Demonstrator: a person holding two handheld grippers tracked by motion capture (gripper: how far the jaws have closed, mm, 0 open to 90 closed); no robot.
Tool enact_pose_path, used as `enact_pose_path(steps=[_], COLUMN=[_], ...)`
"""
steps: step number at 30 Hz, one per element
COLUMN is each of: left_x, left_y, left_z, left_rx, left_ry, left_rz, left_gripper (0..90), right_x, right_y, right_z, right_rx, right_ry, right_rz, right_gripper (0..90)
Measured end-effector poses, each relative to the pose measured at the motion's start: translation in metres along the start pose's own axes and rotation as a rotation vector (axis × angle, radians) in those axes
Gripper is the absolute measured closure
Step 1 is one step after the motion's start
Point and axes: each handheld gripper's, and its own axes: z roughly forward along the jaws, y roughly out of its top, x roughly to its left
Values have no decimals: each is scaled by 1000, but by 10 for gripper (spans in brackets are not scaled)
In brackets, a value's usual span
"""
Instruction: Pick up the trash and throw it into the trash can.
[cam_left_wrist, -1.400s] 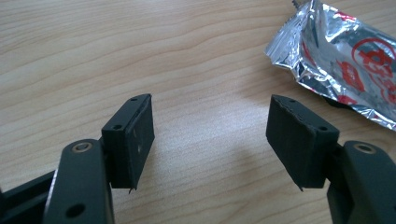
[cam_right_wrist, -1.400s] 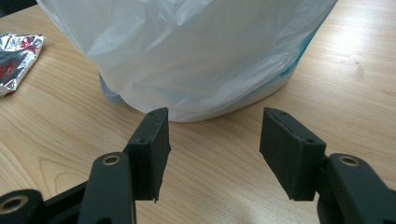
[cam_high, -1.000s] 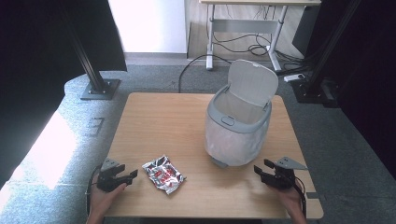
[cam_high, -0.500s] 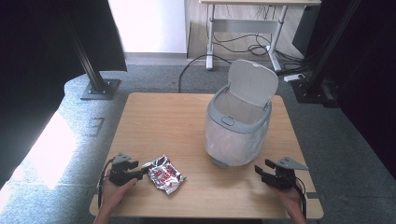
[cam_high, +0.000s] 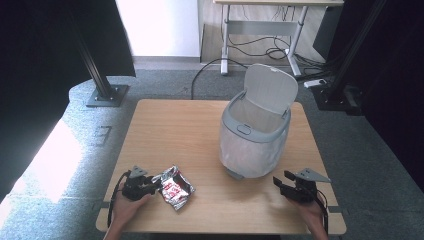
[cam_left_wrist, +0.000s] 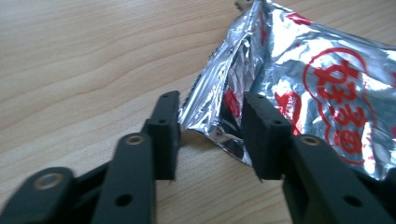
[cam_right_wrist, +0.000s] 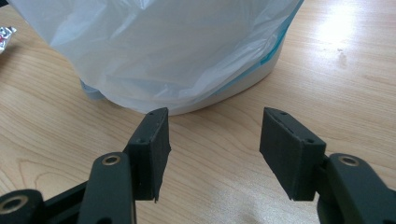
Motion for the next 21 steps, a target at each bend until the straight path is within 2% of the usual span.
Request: enact_pose_path(steps=[2, 6, 7, 11, 14, 16, 20, 21], left_x=[-3, -7, -8, -9, -8, -6, -2, 0], left_y=[0, 0, 0, 1, 1, 3, 4, 6], left_z=[0, 0, 0, 0, -2, -7, -16, -22], left_rx=[2, 2, 3, 9, -1, -28, -61, -93], left_ry=[22, 15, 18, 20, 16, 4, -7, -13], left_rz=[27, 46, 54, 54, 41, 12, -9, -31], left_gripper=[648, 760, 816, 842, 853, 856, 861, 862], right_x=[0, 0, 0, -1, -2, -3, -3, -3], right_y=[0, 0, 0, -1, -1, -1, -1, -1], right_z=[0, 0, 0, 0, 0, 0, 0, 0], right_rx=[0, -1, -1, 2, 6, 4, 4, 5], right_ry=[-1, -3, -4, -6, -9, -10, -13, -13], right_rz=[1, -2, -1, -2, -2, 1, 5, 5], right_gripper=[416, 416, 416, 416, 417, 417, 417, 417])
